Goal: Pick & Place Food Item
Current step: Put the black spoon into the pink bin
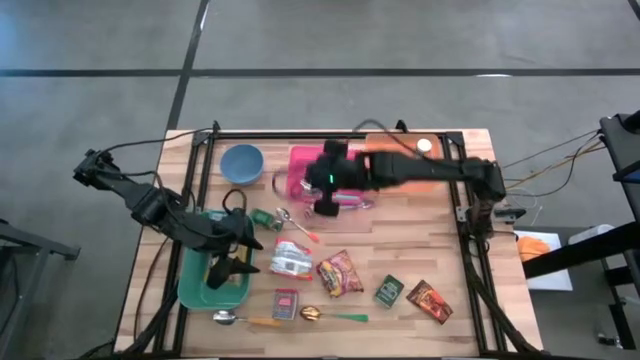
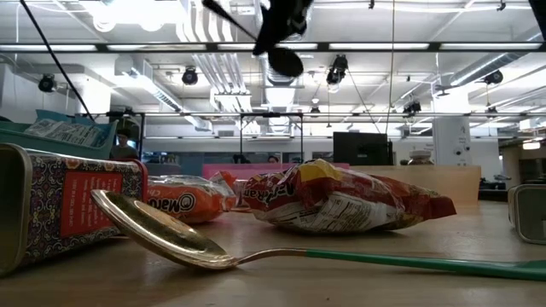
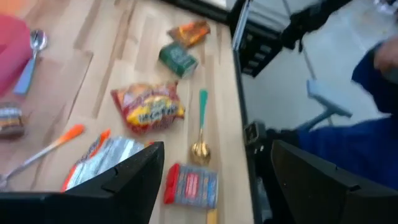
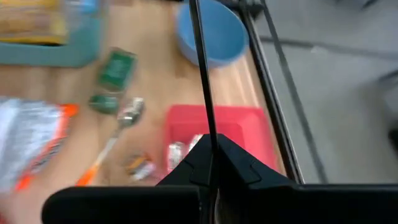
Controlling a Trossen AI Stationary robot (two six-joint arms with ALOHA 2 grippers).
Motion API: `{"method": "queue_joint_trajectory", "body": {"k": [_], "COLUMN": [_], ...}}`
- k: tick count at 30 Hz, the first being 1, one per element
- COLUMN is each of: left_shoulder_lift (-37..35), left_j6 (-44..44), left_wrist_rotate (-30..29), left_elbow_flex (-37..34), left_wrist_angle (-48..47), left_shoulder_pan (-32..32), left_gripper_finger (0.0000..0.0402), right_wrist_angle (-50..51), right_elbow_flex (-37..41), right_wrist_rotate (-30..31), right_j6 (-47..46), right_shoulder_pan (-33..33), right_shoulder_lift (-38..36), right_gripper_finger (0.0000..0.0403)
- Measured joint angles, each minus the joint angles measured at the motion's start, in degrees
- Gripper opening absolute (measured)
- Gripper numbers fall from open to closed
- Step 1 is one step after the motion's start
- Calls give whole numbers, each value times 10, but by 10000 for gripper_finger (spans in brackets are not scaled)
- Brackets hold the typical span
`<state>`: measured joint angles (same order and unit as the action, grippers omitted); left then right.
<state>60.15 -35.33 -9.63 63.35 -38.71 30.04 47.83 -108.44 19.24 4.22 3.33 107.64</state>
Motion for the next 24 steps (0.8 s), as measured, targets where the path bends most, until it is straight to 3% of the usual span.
{"method": "queue_joint_trajectory", "body": {"k": [5,11,21,24], "left_shoulder_lift": [3,3,3,3], "left_j6": [15,23,19,19], "left_wrist_rotate": [0,0,-5,-9], "left_elbow_flex": [-1,-1,-1,-1], "left_wrist_angle": [-18,-20,-18,-15], "left_shoulder_pan": [-1,-1,-1,-1], "left_gripper_finger": [297,297,297,297], "right_wrist_angle": [1,3,71,90], "right_elbow_flex": [13,26,25,25], "right_wrist_rotate": [-48,-73,-71,-33], "right_j6": [-35,-16,117,128], "right_shoulder_pan": [59,62,-26,-59], "right_shoulder_lift": [9,9,4,4], "right_gripper_finger": [8,8,8,8]}}
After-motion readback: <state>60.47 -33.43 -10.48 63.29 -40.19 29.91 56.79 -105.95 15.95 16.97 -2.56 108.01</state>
